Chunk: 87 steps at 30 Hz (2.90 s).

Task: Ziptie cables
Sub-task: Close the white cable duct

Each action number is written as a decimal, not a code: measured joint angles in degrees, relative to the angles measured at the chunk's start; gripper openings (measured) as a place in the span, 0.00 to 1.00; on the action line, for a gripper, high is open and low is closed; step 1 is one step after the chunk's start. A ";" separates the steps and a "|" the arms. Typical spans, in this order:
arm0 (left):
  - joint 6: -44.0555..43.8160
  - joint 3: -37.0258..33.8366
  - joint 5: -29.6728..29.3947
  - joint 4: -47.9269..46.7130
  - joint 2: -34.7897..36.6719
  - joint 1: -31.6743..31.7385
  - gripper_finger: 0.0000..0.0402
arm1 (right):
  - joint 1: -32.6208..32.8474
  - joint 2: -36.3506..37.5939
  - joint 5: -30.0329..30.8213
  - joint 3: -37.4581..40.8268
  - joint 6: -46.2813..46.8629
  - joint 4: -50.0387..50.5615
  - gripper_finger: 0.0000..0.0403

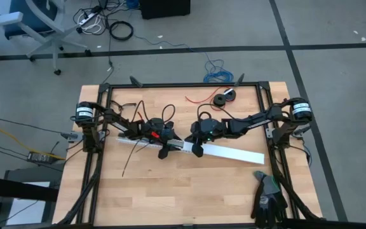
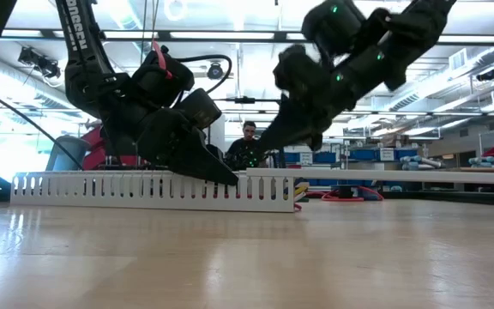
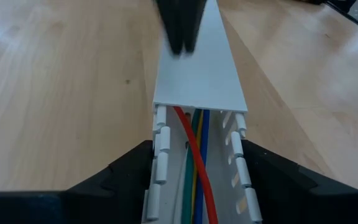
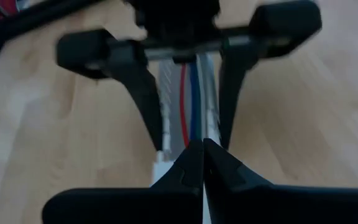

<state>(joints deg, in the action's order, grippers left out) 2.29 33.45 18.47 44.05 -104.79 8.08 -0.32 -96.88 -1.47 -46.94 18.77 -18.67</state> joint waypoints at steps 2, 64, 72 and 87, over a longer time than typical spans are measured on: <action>-0.01 0.00 -0.19 0.00 0.00 0.00 0.60 | 0.80 1.43 1.56 -0.06 -0.33 1.87 0.00; -4.51 -10.07 -1.02 6.81 5.31 -0.37 0.73 | 3.08 -2.28 1.70 -0.15 5.62 6.66 0.00; -3.07 -8.22 -2.20 7.11 3.55 -1.44 0.73 | 3.08 -2.30 1.71 -0.13 5.64 6.60 0.00; -2.48 -7.39 -2.35 6.74 2.36 -1.83 0.64 | 3.08 -2.32 1.67 -0.07 5.63 5.97 0.00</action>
<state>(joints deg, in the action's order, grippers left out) -0.19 26.06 16.12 50.78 -102.43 6.25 2.76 -99.20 0.21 -47.02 24.40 -12.70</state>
